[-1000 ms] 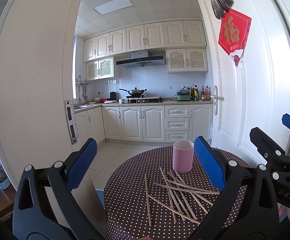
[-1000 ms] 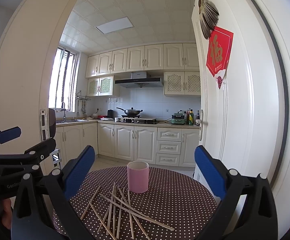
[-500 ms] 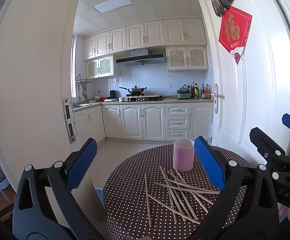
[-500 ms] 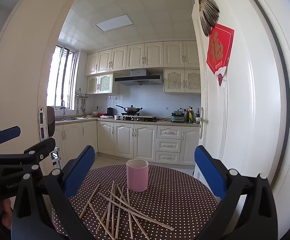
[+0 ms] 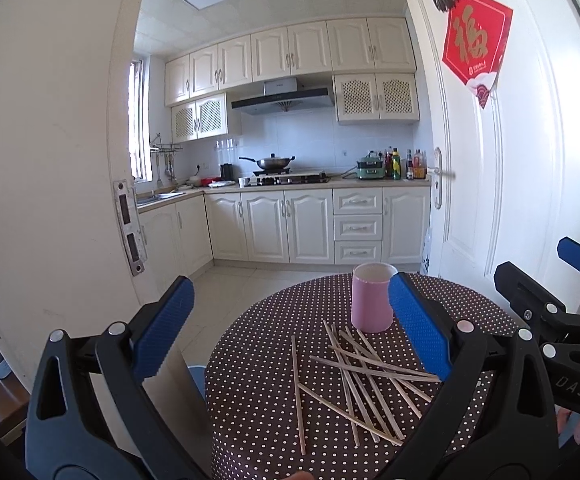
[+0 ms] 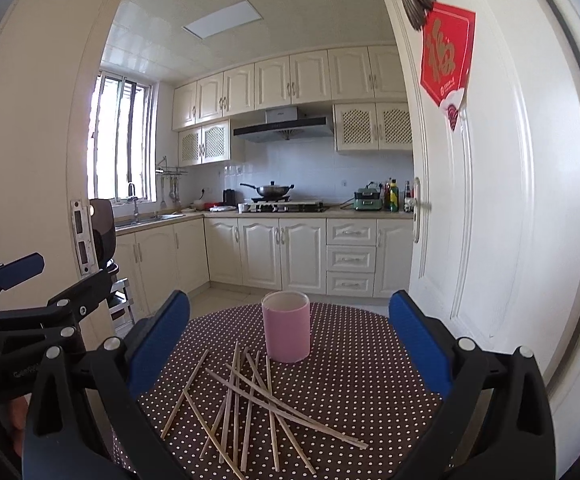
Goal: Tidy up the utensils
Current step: 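Lower both grippers toward the scattered wooden chopsticks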
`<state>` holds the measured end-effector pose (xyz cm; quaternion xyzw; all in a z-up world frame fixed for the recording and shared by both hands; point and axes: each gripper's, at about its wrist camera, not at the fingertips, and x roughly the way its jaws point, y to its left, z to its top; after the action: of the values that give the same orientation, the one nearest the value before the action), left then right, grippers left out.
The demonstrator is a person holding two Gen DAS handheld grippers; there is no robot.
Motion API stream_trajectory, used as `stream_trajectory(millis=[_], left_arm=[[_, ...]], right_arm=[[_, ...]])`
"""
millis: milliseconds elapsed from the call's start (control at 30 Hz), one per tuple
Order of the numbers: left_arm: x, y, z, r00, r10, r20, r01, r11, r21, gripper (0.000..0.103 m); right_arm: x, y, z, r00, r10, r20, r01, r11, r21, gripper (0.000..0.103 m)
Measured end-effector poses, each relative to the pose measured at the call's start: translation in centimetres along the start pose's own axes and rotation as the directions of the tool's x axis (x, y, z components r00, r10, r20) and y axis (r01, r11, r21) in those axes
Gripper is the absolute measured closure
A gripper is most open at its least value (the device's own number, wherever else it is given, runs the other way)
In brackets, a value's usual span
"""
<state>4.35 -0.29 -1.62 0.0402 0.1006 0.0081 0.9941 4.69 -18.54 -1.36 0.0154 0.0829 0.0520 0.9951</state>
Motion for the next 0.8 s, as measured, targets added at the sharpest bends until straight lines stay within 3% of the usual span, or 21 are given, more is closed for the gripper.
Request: stream_trajectory(millis=[400,567,667,800], left_arm=[[3.2,-0.6,-0.3,0.999,0.001,-0.054,0.000,1.000,0.027,0.007],[5.6,-0.7,-1.0,0.991,-0.025,-0.129,0.032,0.998,0.050,0.007],[7.5,-0.2,-1.9,0.974,-0.053,-0.218,0.064,0.997,0.040,0.007],[10.4,1.6,-3.7,0.925,-0.136,-0.354,0.125,0.991,-0.056,0.007]], right_arm=[[3.1,-0.6,0.1,0.999,-0.011,-0.051,0.010,1.000,-0.023,0.007],[5.4,-1.3,-0.4,0.992,0.008,-0.125,-0.009,1.000,0.000,0.007],[6.9,-1.5,-1.1,0.982,0.010,-0.188,-0.010,1.000,-0.002,0.007],[8.7,-1.6,-2.5,0.961,0.023,-0.276,-0.028,0.999,-0.015,0.007]])
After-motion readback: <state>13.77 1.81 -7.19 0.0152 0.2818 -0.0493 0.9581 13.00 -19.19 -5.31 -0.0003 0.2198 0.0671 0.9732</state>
